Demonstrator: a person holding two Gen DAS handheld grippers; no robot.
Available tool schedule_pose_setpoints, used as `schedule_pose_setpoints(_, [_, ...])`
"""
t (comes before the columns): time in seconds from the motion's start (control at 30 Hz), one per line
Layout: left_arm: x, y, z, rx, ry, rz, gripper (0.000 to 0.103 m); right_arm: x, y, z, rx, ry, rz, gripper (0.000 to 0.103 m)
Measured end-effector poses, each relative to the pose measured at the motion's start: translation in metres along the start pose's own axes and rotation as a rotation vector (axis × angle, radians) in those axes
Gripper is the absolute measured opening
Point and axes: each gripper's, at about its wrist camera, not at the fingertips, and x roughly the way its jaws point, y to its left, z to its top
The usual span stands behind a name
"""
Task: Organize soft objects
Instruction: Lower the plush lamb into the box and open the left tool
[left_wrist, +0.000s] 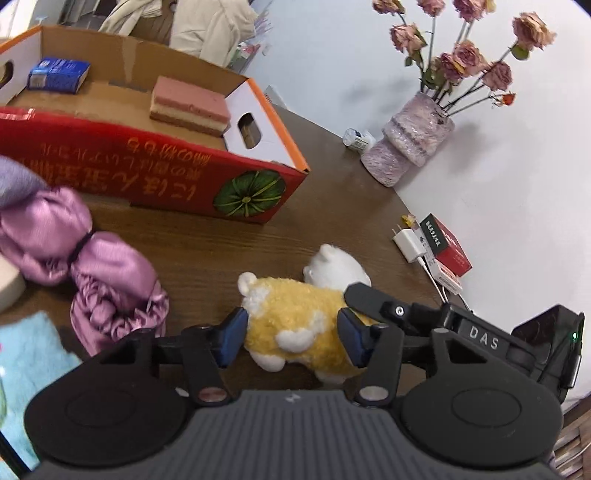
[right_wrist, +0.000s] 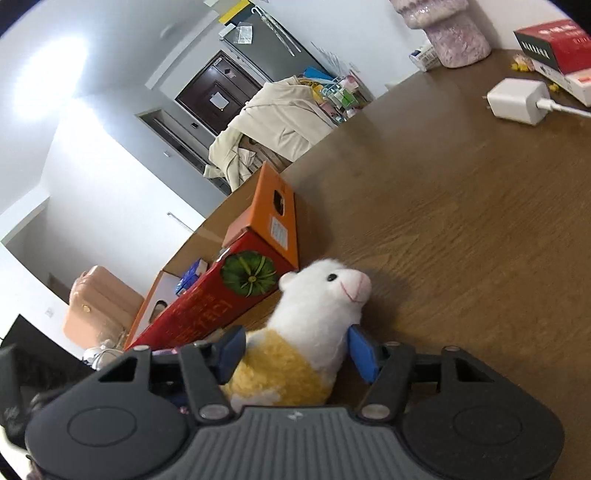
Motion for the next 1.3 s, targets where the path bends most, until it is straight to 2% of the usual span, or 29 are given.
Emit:
schedule_pose_setpoints(0.2, [-0.007, -0.003, 0.002, -0.013, -0.039, -0.003, 0.049, 0.012, 0.005, 0.008, -0.041, 0.029, -0.016, 0.054])
schedule_pose_setpoints(0.33, [-0.022, -0.015, 0.006, 0.021, -0.069, -0.013, 0.049, -0.001, 0.018, 0.011, -0.081, -0.003, -0.007, 0.054])
schedule_pose_setpoints(0.47, [-0.051, -0.03, 0.024, 0.061, -0.172, -0.028, 0.049, -0.017, 0.048, 0.024, -0.149, -0.077, 0.012, 0.052])
schedule_pose_setpoints(0.57, [-0.062, -0.025, 0.054, 0.048, -0.231, -0.028, 0.049, -0.015, 0.077, 0.048, -0.223, -0.118, 0.059, 0.052])
schedule_pose_setpoints(0.63, [-0.059, -0.018, 0.075, 0.041, -0.234, 0.006, 0.044, 0.0, 0.094, 0.07, -0.257, -0.117, 0.084, 0.052])
schedule_pose_setpoints(0.73, [-0.047, -0.002, 0.101, 0.021, -0.237, 0.057, 0.044, 0.042, 0.11, 0.099, -0.261, -0.067, 0.081, 0.052])
schedule_pose_setpoints(0.87, [-0.021, 0.029, 0.124, -0.037, -0.189, 0.087, 0.044, 0.093, 0.121, 0.118, -0.28, -0.005, 0.06, 0.052])
schedule_pose_setpoints(1.07, [0.003, 0.06, 0.131, -0.069, -0.131, 0.101, 0.044, 0.144, 0.123, 0.114, -0.296, 0.055, -0.002, 0.052])
schedule_pose_setpoints(1.17, [0.01, 0.059, 0.128, -0.062, -0.117, 0.074, 0.043, 0.154, 0.122, 0.109, -0.338, 0.058, -0.064, 0.051])
schedule_pose_setpoints(1.3, [0.008, 0.057, 0.126, -0.056, -0.129, 0.099, 0.045, 0.156, 0.129, 0.098, -0.412, 0.049, -0.107, 0.052])
